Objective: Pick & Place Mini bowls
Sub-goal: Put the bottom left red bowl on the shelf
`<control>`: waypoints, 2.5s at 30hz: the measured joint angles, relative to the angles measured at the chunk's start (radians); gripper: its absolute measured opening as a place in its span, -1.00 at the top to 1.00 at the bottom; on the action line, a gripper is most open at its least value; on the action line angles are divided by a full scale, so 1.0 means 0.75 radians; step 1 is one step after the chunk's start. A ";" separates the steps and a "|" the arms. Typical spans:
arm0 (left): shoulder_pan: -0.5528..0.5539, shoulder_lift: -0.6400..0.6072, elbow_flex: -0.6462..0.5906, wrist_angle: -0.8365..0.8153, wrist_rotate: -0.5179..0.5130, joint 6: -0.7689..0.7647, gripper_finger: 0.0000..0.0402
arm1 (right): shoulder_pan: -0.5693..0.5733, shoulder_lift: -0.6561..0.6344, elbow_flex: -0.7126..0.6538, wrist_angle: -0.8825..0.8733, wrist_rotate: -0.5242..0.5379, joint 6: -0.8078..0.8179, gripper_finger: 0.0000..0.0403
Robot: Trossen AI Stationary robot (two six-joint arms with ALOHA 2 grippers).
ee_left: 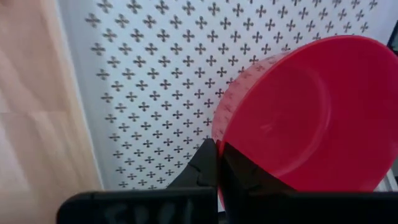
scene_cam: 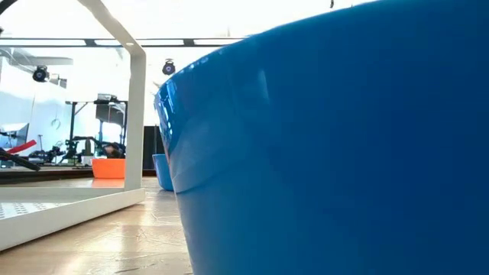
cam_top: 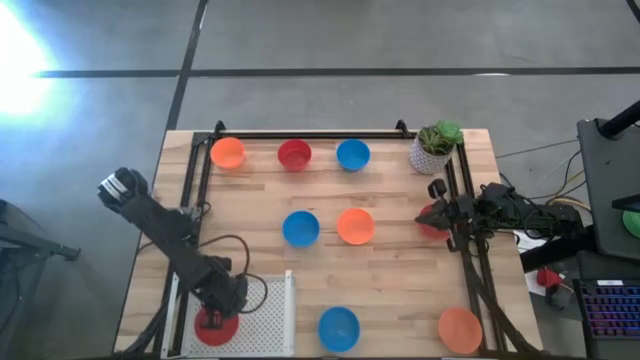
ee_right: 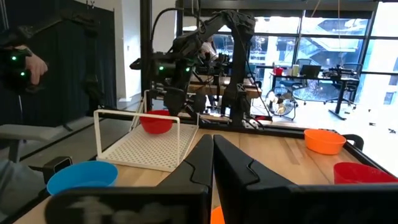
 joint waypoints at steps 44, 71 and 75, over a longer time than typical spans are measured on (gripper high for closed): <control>-0.136 0.087 -0.013 0.033 0.003 -0.391 0.80 | 0.000 0.000 -0.001 -0.008 -0.095 0.012 0.96; -0.130 -0.141 0.019 0.021 -0.349 -0.342 0.66 | -0.001 -0.001 -0.001 -0.005 -0.094 -0.024 0.96; -0.124 -0.103 0.010 0.100 -0.387 -0.275 0.66 | -0.001 -0.001 -0.001 -0.005 -0.094 -0.025 0.96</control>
